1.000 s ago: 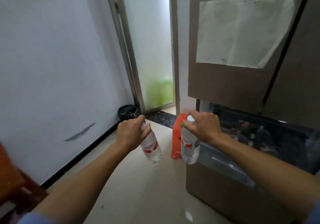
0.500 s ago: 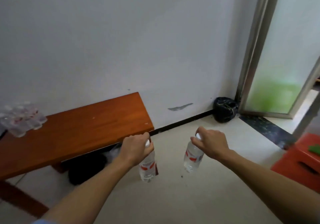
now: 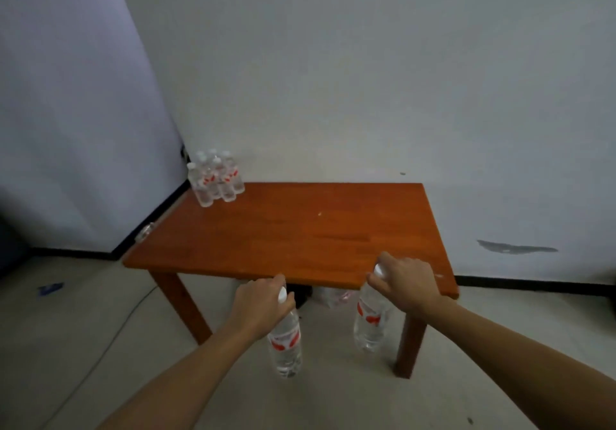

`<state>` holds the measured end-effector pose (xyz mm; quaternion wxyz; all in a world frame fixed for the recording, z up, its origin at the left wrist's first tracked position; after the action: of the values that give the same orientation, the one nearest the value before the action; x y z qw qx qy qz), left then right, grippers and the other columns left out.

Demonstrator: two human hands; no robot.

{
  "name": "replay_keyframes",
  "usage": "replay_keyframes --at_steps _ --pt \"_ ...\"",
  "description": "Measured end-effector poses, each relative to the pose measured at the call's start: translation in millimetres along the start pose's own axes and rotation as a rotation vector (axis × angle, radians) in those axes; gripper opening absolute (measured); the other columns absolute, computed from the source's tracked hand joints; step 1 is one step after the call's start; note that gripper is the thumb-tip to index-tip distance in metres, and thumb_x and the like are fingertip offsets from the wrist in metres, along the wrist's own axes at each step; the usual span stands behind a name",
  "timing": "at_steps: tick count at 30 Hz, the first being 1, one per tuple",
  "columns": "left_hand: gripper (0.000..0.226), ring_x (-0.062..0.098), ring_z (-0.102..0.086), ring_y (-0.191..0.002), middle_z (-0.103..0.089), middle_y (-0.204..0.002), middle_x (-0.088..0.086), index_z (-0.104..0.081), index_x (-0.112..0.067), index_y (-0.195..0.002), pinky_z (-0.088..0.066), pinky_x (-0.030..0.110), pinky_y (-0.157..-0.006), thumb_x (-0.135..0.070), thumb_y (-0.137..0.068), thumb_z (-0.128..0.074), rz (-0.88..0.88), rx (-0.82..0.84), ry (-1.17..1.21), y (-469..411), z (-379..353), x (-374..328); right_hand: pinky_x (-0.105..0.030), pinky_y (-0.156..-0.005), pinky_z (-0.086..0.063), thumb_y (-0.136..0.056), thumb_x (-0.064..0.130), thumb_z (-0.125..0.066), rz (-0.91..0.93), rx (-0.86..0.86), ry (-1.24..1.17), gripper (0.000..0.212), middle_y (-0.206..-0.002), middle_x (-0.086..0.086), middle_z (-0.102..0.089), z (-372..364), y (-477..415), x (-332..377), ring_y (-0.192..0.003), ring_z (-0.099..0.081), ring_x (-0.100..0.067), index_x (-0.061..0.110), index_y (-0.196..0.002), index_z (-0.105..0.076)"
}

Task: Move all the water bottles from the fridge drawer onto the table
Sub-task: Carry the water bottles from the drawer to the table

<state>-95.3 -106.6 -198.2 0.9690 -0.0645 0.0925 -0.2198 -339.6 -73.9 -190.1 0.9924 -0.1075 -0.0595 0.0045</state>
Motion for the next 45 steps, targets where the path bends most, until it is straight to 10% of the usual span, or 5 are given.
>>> replay_keyframes --at_steps 9,13,28,38,45 --pt "0.022 0.008 -0.057 -0.064 -0.061 -0.075 -0.007 -0.046 -0.025 -0.087 -0.035 0.020 -0.053 -0.046 -0.093 -0.050 0.281 -0.063 0.030 -91.6 13.2 147.5 -0.025 -0.049 -0.045 -0.092 0.063 -0.038 0.191 0.056 0.009 0.042 -0.072 0.007 -0.058 -60.2 -217.5 81.2 -0.058 -0.057 -0.010 0.023 -0.099 -0.052" --pt "0.023 0.005 -0.057 -0.065 -0.058 -0.074 -0.010 -0.044 -0.028 -0.087 -0.044 0.017 -0.057 -0.049 -0.093 -0.048 0.351 -0.045 -0.017 -124.1 7.3 217.3 -0.020 -0.043 -0.029 -0.094 0.060 -0.039 0.238 0.067 0.008 0.038 -0.066 0.010 -0.048 -84.1 -286.1 131.2 -0.050 -0.042 -0.004 0.023 -0.095 -0.047" --pt "0.028 0.008 -0.058 -0.078 -0.062 -0.093 -0.009 -0.051 -0.025 -0.104 -0.042 0.018 -0.065 -0.050 -0.093 -0.049 0.209 0.056 -0.029 -309.5 3.8 454.5 -0.018 -0.046 -0.026 -0.094 0.059 -0.040 0.097 0.047 -0.025 0.039 -0.075 0.011 -0.051 -168.6 -506.0 263.7 -0.058 -0.047 -0.004 0.024 -0.104 -0.052" --pt "0.036 0.013 -0.064 -0.089 -0.064 -0.111 -0.006 -0.048 -0.027 -0.125 -0.055 0.030 -0.079 -0.046 -0.094 -0.048 0.167 0.070 0.055 -440.7 -32.8 525.2 -0.027 -0.066 -0.053 -0.093 0.056 -0.043 0.042 0.058 -0.046 0.038 -0.097 0.004 -0.068 -221.6 -667.2 285.1 -0.079 -0.064 -0.013 0.023 -0.109 -0.055" --pt "0.037 0.019 -0.062 -0.102 -0.061 -0.122 0.001 -0.050 -0.021 -0.128 -0.051 0.029 -0.080 -0.040 -0.096 -0.049 0.125 0.135 0.129 -524.4 -71.2 556.0 -0.029 -0.066 -0.042 -0.095 0.046 -0.044 0.084 0.099 -0.037 0.035 -0.105 -0.001 -0.064 -277.6 -758.4 304.2 -0.090 -0.064 -0.021 0.021 -0.116 -0.052"
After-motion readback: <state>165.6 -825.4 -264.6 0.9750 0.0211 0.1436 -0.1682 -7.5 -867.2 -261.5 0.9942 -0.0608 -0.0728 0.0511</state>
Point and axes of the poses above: each hand's wrist, its own y-axis away from the middle knuckle, its own z-axis out of the back of the hand, x = y × z, the point moved 9 cm from there along -y, towards the middle knuckle
